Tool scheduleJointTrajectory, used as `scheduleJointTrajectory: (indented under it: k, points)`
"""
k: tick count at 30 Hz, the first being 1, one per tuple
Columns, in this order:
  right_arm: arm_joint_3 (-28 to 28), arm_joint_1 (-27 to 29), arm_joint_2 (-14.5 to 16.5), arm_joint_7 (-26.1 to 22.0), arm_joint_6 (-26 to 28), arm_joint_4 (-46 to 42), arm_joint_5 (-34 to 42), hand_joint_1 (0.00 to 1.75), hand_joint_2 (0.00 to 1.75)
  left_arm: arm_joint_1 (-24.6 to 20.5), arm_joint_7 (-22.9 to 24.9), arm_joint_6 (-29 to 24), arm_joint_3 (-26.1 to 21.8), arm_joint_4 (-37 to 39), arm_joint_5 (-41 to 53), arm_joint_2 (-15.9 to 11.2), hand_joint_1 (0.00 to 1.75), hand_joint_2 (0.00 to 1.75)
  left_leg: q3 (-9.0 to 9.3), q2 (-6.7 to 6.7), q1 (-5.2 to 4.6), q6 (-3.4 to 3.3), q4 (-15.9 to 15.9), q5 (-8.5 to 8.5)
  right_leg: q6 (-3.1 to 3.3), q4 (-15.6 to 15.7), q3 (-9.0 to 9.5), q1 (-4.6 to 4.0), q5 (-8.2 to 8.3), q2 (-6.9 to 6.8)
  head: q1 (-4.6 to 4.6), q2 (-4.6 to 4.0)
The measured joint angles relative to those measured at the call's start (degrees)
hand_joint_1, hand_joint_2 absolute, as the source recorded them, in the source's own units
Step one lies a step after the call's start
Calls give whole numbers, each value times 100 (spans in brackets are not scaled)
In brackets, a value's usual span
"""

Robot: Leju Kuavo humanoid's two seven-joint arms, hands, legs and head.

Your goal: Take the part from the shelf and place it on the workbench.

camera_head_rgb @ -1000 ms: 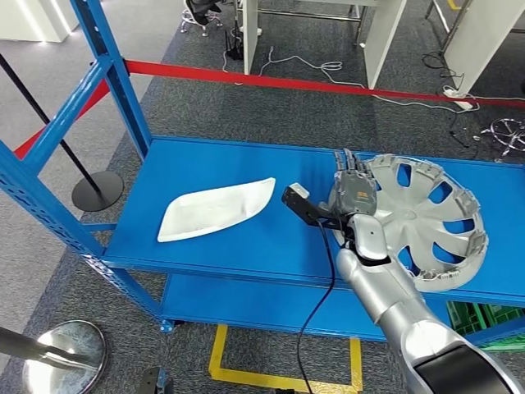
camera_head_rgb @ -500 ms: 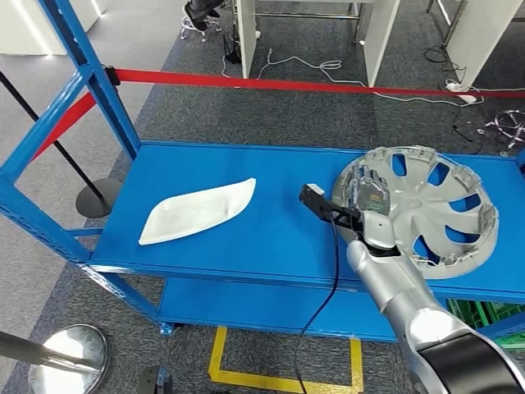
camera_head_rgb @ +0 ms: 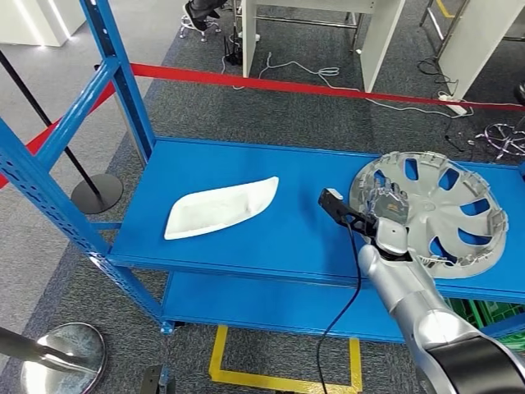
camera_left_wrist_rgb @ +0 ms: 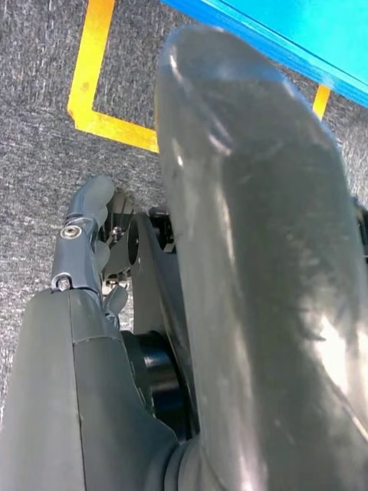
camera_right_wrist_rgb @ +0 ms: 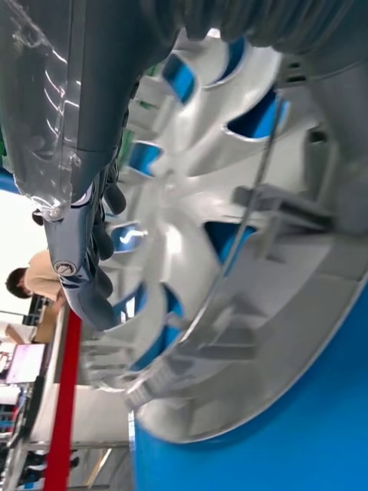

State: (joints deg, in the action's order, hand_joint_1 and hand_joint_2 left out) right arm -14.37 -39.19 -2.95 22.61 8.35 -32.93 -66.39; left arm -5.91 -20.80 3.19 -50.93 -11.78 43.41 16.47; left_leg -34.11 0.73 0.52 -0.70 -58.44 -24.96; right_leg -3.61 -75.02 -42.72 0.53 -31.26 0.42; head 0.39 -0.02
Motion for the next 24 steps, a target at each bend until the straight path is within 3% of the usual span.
scheduleJointTrajectory:
  k: [1,2,4,6,10,12,14,15,16,17,19,20,22,24]
  points:
    - [1,4,0,4,-14,21,-6,175,175,0,1,0,0,0,0,0,0,0,7,1,-6,-4,0,-1,16,30,20,-3,71,0,-1,0]
    - [2,2,0,7,-36,40,-15,175,175,0,1,0,0,0,0,0,0,0,19,3,-9,-5,0,-3,38,273,145,-9,225,1,1,0]
    - [3,-31,2,0,-85,75,-39,175,175,-1,2,0,0,0,0,2,0,0,38,6,-22,10,-6,-13,90,1066,559,-28,555,-1,0,-1]
    - [9,-69,6,-19,-109,113,-55,175,175,-3,2,-2,0,0,0,2,0,0,36,13,-35,58,-5,-14,124,1533,805,-50,680,-2,-5,-1]
    - [75,-112,19,-60,-112,165,-64,175,175,-2,2,-8,0,0,-1,-6,0,0,12,15,-23,197,-37,-54,217,1640,843,-42,734,-4,-14,0]
    - [99,-129,28,-67,-112,186,-69,175,175,-3,2,-11,0,0,0,-12,0,0,-187,6,-17,255,-473,-336,251,1679,856,-9,766,-15,-25,0]
    - [116,-137,30,-71,-112,214,-74,175,175,-3,2,-15,0,0,0,-17,0,0,-516,1,-8,297,-1171,-667,261,1681,847,3,770,-25,-27,0]
    - [125,-138,31,-70,-112,228,-76,175,175,-4,2,-17,0,0,-1,-20,0,0,-620,1,-4,313,-1391,-719,259,1680,844,9,771,-28,-27,0]
    - [134,-137,31,-68,-113,245,-76,175,175,-4,2,-19,0,0,-1,-21,0,0,-634,0,2,328,-1427,-665,254,1680,842,18,772,-28,-26,-1]
    - [139,-135,31,-67,-117,262,-75,175,175,-5,2,-20,0,0,-2,-22,0,0,-545,-2,11,342,-1256,-515,241,1678,842,32,773,-24,-26,-1]
    - [144,-128,29,-70,-127,287,-74,175,175,-4,2,-19,0,1,-2,-20,0,0,-198,-12,43,382,-575,-160,182,1659,832,50,771,-5,-33,-1]
    - [151,-130,26,-79,-132,296,-73,175,175,-4,2,-17,0,1,-2,-16,0,0,-55,-8,57,368,-276,-67,144,1639,809,45,769,8,-40,-1]
    - [180,-131,19,-104,-133,308,-69,175,175,-2,2,-14,-1,2,-1,-10,0,0,42,3,60,289,-17,-46,69,1626,769,24,780,23,-41,-1]
    - [231,-124,11,-120,-129,324,-59,175,175,6,2,-13,-2,2,0,-9,0,0,31,8,51,173,3,-37,4,1649,759,35,791,21,-28,0]
